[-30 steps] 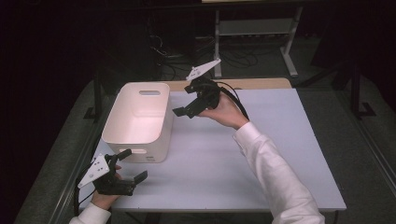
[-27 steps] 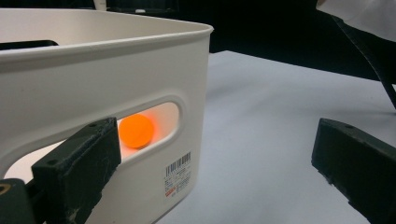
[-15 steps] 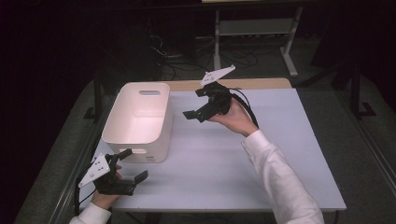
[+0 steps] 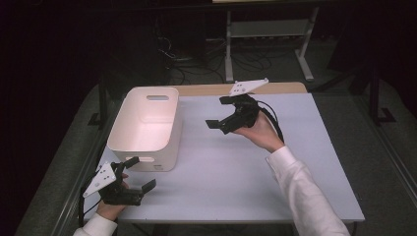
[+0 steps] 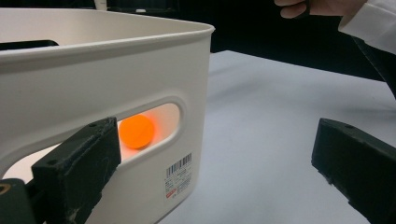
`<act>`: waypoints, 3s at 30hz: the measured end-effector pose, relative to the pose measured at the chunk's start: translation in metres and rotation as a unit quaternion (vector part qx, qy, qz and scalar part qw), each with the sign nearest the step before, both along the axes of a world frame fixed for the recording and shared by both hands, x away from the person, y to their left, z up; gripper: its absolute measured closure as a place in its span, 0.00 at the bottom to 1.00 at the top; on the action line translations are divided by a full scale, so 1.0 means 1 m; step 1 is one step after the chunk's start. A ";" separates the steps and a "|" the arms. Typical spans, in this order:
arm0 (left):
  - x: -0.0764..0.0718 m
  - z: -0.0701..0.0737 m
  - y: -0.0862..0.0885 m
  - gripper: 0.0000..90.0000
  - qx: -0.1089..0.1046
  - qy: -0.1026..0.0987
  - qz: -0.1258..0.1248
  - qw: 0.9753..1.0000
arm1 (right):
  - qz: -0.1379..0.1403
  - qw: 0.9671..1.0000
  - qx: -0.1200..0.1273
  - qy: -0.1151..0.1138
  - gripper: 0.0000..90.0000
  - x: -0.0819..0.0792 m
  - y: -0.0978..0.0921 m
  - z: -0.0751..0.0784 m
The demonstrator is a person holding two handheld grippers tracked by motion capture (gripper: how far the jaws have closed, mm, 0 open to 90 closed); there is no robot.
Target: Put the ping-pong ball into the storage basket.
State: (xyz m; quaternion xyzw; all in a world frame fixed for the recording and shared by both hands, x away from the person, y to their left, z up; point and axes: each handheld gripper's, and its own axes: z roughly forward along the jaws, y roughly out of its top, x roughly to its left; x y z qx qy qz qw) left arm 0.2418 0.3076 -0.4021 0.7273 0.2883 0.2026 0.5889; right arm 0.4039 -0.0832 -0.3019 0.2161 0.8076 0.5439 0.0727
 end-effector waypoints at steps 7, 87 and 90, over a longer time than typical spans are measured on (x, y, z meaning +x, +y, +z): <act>0.000 0.000 0.000 0.01 0.000 0.001 0.001 1.000 | -0.007 1.000 0.009 -0.002 0.00 -0.006 -0.012 -0.004; -0.003 0.001 0.001 0.01 0.002 -0.007 0.005 1.000 | -0.104 0.990 0.083 -0.050 0.00 -0.089 -0.118 -0.065; -0.003 0.001 0.001 0.01 0.001 -0.007 0.005 1.000 | -0.106 0.990 0.082 -0.053 0.00 -0.091 -0.119 -0.066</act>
